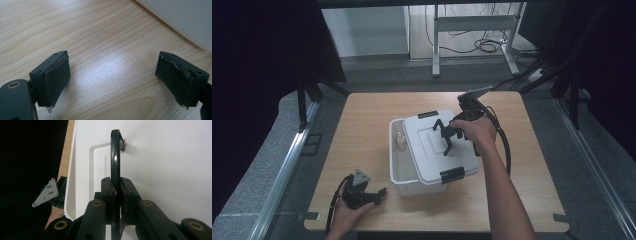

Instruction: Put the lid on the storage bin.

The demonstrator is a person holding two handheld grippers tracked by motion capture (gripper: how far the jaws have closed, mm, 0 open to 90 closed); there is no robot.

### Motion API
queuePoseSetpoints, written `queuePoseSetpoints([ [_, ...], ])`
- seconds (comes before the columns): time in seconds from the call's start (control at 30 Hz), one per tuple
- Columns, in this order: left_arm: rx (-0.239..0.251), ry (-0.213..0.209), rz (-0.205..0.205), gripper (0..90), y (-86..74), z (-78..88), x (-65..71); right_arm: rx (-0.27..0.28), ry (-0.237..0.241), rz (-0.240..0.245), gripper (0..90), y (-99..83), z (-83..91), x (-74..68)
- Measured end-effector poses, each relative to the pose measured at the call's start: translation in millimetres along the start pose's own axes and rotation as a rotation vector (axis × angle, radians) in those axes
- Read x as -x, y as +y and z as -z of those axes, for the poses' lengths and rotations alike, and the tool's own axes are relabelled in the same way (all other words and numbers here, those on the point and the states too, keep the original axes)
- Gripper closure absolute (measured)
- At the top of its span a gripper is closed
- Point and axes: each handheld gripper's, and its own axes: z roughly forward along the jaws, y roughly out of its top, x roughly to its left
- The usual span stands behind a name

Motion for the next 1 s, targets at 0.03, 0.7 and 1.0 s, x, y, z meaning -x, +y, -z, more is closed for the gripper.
queuePoseSetpoints([
  [0.03,0.000,0.000,0.000,12.3,0.0,0.0,0.0,0.001,-0.001,-0.002,82.6,0.0,0.2,0.4],
  [0.7,0.002,0.001,0.000,12.3,0.0,-0.2,0.2,-0.008,0.003,-0.034,83.4,5.7,-5.9,-30.2],
  [1.0,0.001,-0.001,-0.001,12.3,0.6,-0.7,1.4,0.016,-0.008,-0.094,83.5,2.9,-8.5,-36.3],
])
